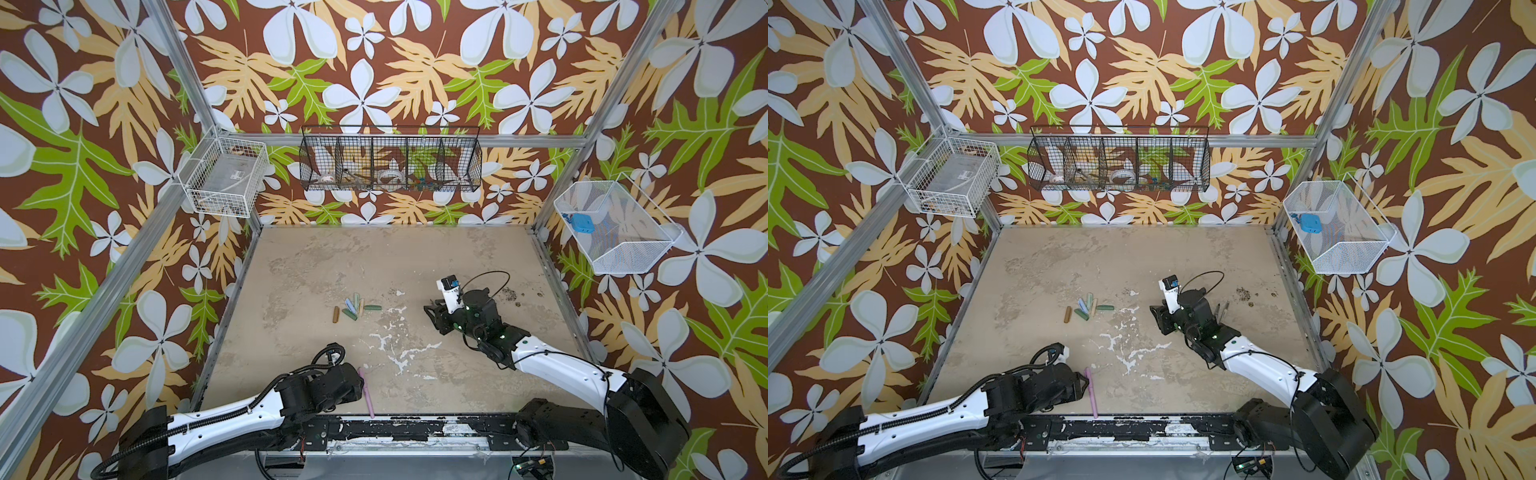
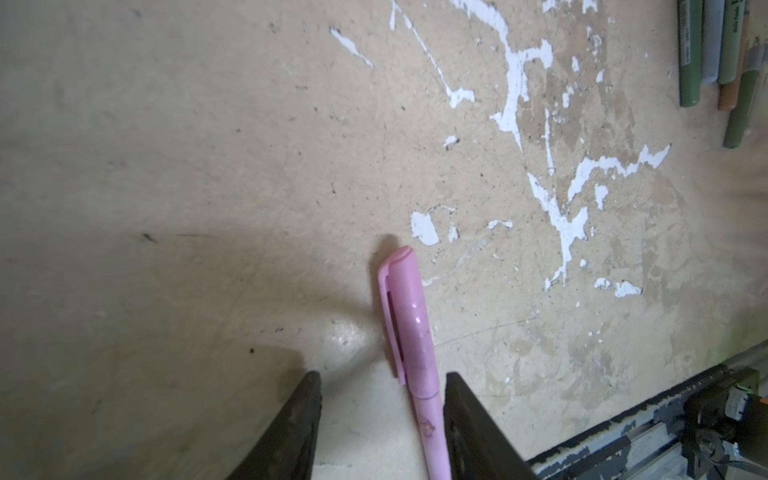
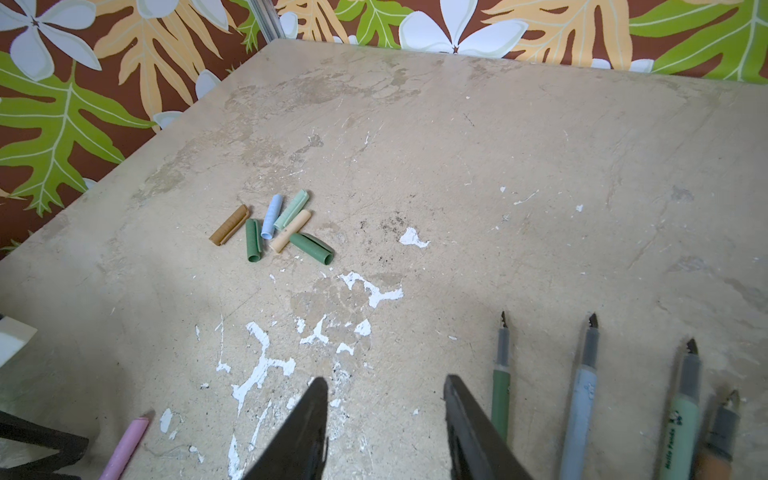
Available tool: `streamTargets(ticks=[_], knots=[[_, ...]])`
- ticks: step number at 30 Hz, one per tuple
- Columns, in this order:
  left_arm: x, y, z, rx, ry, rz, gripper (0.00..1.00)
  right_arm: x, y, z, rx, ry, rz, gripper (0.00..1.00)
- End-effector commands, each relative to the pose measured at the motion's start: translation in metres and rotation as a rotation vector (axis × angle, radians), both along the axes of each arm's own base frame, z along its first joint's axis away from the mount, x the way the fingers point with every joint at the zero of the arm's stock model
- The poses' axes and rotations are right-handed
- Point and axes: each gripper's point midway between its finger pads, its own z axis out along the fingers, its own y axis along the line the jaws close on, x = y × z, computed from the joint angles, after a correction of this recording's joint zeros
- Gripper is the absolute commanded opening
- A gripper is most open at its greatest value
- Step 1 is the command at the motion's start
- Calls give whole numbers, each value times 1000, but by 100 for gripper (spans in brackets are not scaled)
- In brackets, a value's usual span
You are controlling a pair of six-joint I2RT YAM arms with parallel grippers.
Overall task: Open the pen caps
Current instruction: 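Lower left gripper over the pink pen and close on it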
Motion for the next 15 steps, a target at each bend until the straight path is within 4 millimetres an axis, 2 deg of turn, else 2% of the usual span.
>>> streamTargets(ticks=[1,8,15], knots=[[1,-12,2,-47,2,-13,50,3,-2,0,-16,-19,-11,46],[3,-16,-1,-7,7,-29,50,4,-3,-3,-28,-16,-16,46],[5,-18,-9,74,23,-57,42,5,-5,-2,-36,-23,-24,46]])
